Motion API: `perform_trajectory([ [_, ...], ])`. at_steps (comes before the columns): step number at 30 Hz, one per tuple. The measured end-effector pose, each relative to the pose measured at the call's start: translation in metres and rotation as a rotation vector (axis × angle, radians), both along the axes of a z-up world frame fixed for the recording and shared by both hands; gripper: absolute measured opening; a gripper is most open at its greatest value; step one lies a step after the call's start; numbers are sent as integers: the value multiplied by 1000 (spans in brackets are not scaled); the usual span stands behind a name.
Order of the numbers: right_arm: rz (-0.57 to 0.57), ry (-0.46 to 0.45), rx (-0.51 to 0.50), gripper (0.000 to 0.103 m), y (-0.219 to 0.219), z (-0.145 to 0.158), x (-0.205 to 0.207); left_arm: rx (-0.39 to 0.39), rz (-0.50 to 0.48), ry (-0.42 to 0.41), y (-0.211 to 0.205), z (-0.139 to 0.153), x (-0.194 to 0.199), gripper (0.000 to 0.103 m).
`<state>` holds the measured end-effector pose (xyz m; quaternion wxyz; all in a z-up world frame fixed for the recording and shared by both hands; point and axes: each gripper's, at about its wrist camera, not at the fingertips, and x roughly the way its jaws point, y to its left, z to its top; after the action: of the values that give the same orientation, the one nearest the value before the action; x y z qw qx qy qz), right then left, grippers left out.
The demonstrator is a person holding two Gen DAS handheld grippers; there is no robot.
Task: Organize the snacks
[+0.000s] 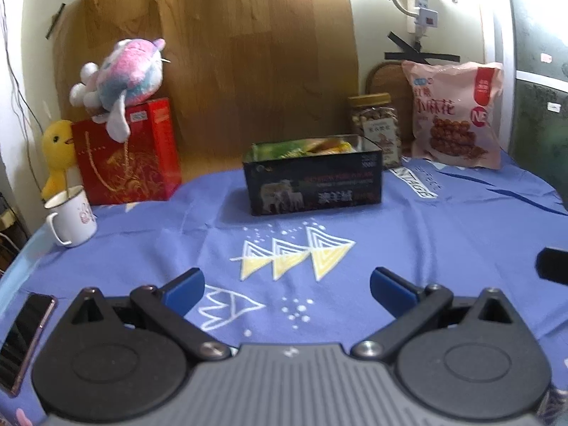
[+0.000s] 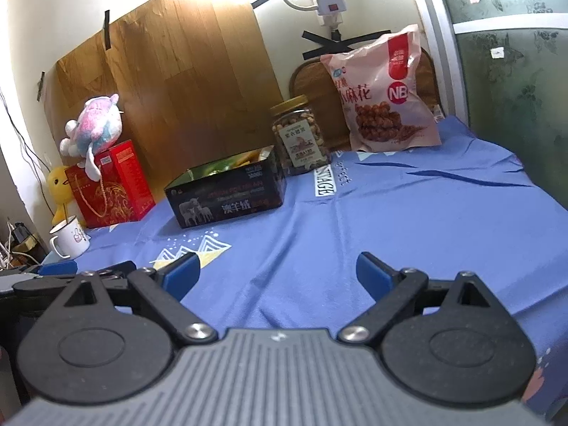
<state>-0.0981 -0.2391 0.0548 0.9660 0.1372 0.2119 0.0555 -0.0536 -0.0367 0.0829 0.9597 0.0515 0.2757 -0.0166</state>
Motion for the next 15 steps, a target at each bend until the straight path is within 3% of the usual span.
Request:
perform_trajectory([
  [8, -18, 27, 13, 96, -5, -9, -5, -30, -37, 79, -1, -13, 7, 103],
  [15, -22, 19, 33, 96, -9, -9, -3, -26, -19, 72, 2, -11, 10, 103],
])
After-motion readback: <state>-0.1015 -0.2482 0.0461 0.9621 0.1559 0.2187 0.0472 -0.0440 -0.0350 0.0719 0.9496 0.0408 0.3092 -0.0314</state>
